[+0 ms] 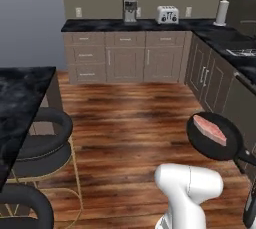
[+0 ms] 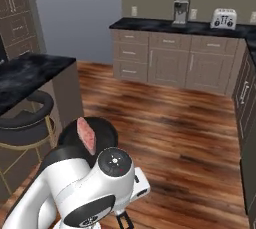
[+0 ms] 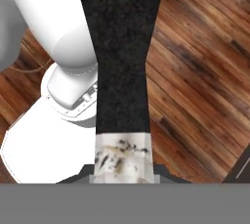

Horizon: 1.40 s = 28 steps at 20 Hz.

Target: Pick up the pan with the steak in it and place it on the dining table. Then place the steak on the plate.

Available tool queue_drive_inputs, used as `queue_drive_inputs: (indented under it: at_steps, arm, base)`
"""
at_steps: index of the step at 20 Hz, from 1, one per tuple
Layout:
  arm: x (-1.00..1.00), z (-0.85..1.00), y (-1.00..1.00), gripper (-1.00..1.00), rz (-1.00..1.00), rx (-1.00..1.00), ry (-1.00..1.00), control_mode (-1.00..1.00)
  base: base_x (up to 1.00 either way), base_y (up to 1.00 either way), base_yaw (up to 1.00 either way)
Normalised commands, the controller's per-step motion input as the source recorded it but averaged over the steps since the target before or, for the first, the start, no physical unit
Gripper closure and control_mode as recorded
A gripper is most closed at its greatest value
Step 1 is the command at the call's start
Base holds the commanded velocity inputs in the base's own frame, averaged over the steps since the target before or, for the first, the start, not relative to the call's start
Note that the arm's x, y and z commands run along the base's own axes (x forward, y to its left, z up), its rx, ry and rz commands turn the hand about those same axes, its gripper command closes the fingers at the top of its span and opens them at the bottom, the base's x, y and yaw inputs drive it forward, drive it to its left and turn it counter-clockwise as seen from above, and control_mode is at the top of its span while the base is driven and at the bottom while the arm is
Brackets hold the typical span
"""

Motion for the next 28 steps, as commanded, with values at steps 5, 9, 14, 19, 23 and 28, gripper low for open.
queue_drive_inputs:
  at_steps: [5, 9, 14, 19, 23, 28]
  arm:
    - [0.0, 0.0, 0.0, 1.0, 0.0, 0.0, 0.0, 1.0]
    - [0.0, 0.0, 0.0, 1.0, 0.0, 0.0, 0.0, 1.0]
    - [0.0, 0.0, 0.0, 1.0, 0.0, 0.0, 0.0, 1.0]
    - [0.0, 0.0, 0.0, 1.0, 0.0, 0.0, 0.0, 1.0]
    - [0.0, 0.0, 0.0, 1.0, 0.0, 0.0, 0.0, 1.0]
    - [0.0, 0.0, 0.0, 1.0, 0.0, 0.0, 0.0, 1.0]
  base:
    - [0.0, 0.0, 0.47]
    - [-0.02, 0.0, 0.47]
    - [-0.02, 0.0, 0.47]
    - [-0.01, 0.01, 0.44]
    - [-0.03, 0.0, 0.46]
    - [-0.03, 0.0, 0.48]
